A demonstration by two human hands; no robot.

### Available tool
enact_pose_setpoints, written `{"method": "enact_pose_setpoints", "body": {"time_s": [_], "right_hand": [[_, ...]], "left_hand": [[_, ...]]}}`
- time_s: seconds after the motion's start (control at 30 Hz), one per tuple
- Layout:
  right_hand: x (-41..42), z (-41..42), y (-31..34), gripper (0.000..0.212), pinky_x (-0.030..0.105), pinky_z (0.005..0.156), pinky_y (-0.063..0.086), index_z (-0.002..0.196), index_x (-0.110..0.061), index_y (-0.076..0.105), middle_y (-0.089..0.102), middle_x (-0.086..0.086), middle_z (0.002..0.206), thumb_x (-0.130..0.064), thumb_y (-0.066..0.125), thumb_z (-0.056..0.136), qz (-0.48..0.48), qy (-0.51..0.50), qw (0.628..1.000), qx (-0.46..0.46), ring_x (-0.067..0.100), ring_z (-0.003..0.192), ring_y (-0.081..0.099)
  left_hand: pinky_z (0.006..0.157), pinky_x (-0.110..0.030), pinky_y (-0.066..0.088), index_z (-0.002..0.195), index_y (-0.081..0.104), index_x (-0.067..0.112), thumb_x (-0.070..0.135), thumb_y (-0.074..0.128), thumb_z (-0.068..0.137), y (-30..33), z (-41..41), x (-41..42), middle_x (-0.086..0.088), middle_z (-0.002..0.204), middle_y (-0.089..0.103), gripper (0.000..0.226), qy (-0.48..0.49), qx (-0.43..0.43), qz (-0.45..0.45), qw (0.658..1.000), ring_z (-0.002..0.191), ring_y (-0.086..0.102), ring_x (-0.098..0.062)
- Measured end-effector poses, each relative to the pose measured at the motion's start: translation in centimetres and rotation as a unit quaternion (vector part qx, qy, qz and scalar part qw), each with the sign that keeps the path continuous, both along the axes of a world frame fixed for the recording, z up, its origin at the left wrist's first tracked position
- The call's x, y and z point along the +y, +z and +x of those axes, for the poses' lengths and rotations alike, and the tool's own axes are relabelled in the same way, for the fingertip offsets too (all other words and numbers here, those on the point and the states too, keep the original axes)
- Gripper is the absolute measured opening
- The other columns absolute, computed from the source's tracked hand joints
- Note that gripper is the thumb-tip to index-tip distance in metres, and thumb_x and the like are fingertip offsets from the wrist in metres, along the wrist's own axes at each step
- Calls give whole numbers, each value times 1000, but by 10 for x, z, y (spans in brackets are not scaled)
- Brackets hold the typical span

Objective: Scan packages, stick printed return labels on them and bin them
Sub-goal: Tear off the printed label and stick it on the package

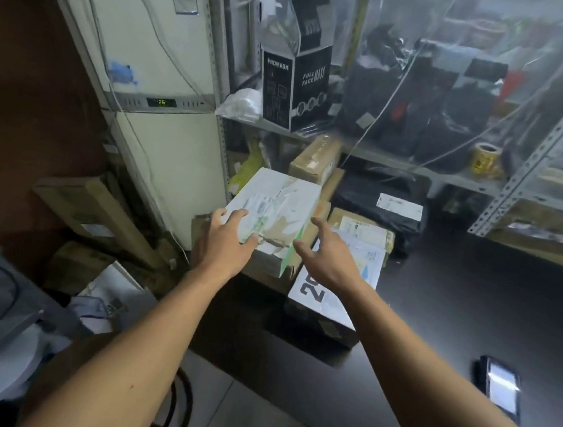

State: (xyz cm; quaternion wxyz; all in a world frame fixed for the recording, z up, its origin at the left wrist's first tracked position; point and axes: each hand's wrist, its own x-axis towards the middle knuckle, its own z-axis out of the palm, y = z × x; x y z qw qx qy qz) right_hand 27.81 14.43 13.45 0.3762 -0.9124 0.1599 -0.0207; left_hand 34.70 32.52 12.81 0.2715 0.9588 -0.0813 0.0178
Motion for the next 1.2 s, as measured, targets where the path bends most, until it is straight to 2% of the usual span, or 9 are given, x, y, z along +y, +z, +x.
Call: {"method": "enact_pose_setpoints", "body": {"time_s": [0.17, 0.27, 0.43, 0.57, 0.63, 0.73, 0.9, 1.07, 1.2], "right_hand": [[-7, 37, -8, 66, 42, 106, 40, 151, -27, 26, 40, 14, 151, -45, 56, 95, 29, -2, 1000, 13, 31, 131, 47], [-7, 54, -14, 66, 41, 108, 36, 152, -29, 24, 32, 13, 155, -46, 55, 96, 41, -19, 999, 15, 31, 137, 40], [2, 70, -26, 68, 38, 107, 34, 153, -30, 23, 35, 14, 154, -47, 55, 96, 75, -50, 996, 17, 30, 138, 39], [13, 75, -37, 73, 36, 104, 37, 154, -27, 21, 38, 12, 153, -49, 56, 94, 97, -48, 994, 32, 29, 133, 44], [16, 76, -40, 77, 36, 103, 40, 154, -24, 19, 39, 9, 153, -47, 60, 93, 113, -50, 992, 34, 28, 131, 48], [20, 77, -43, 82, 39, 103, 45, 153, -24, 20, 42, 6, 150, -44, 67, 90, 126, -59, 990, 20, 24, 126, 51], [25, 76, -48, 80, 15, 86, 41, 155, -23, 18, 40, -3, 148, -37, 66, 92, 143, -73, 987, 7, 13, 119, 50], [29, 76, -50, 81, 25, 98, 38, 157, -29, 12, 35, 0, 156, -41, 62, 94, 148, -91, 985, 21, 21, 134, 44], [33, 75, -52, 80, 24, 94, 38, 157, -30, 10, 33, 1, 157, -41, 60, 96, 145, -100, 984, 29, 21, 134, 43]], "left_hand": [[83, -32, 37, 143, 43, 36, 48, 57, 94, -4, 39, -6, -4, 150, 30, 53, -1, 25, 18, 1000, 127, 43, -29], [95, -38, 42, 144, 41, 39, 54, 59, 90, -9, 66, -4, -5, 152, 30, 58, -16, 52, 4, 999, 131, 42, -31], [109, -40, 37, 149, 35, 41, 60, 63, 86, -22, 100, 3, -4, 152, 36, 72, -67, 137, -44, 987, 138, 38, -27], [116, -42, 32, 151, 30, 44, 72, 64, 68, -32, 119, 12, 2, 157, 37, 94, -119, 198, -78, 970, 144, 35, -23], [115, -40, 33, 152, 26, 44, 63, 71, 73, -33, 128, 18, 4, 157, 36, 93, -138, 210, -75, 965, 143, 36, -23], [108, -27, 30, 156, 23, 35, 40, 76, 85, -39, 133, 25, 10, 154, 34, 88, -152, 236, -151, 948, 142, 32, -14], [111, -33, 35, 155, 25, 29, 20, 76, 86, -57, 133, 24, 12, 145, 38, 87, -148, 262, -270, 915, 138, 36, -12], [101, -24, 39, 155, 25, 25, 15, 75, 87, -57, 134, 24, 14, 139, 39, 85, -160, 264, -298, 903, 130, 40, -7], [101, -24, 37, 155, 25, 24, 12, 74, 87, -63, 134, 25, 12, 141, 39, 85, -164, 256, -316, 899, 130, 38, -6]]}}
